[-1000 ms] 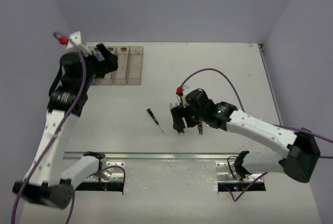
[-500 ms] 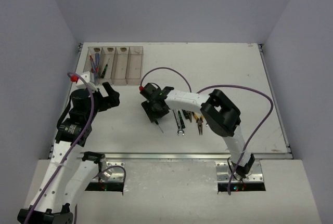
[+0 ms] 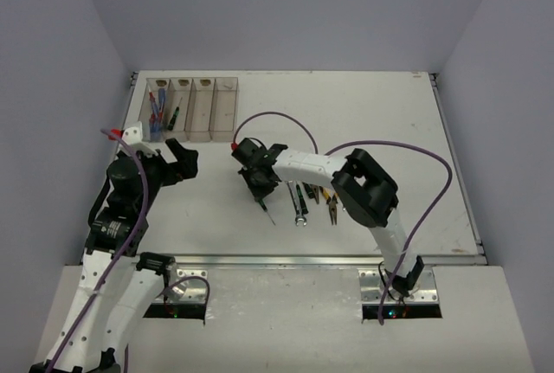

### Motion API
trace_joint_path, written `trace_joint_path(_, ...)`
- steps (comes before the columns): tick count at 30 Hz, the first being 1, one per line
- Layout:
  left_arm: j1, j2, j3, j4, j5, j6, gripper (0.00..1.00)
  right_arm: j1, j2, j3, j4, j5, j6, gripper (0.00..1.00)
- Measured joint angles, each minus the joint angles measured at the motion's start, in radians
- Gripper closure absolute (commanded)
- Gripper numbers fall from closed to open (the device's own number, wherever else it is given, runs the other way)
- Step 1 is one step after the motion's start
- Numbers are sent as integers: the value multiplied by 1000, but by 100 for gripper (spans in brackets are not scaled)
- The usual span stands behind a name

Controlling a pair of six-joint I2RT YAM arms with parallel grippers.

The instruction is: Sort the tools into containers

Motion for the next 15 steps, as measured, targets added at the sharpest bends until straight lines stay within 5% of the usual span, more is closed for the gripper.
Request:
trace_joint_path(5, -10, -4, -13, 47, 226, -66, 0, -16, -306, -308, 89, -88, 7, 100)
trace_joint_path(8, -12, -48, -155, 254, 457, -179, 0, -68, -554, -507, 275, -288, 21, 100)
trace_joint_path(10, -27, -54, -305, 537, 584, -331, 0, -107, -700, -587, 373, -395, 20, 100)
trace_joint_path(15, -175, 45, -436, 913, 670, -539, 2, -128, -898, -668, 566, -597, 19, 100)
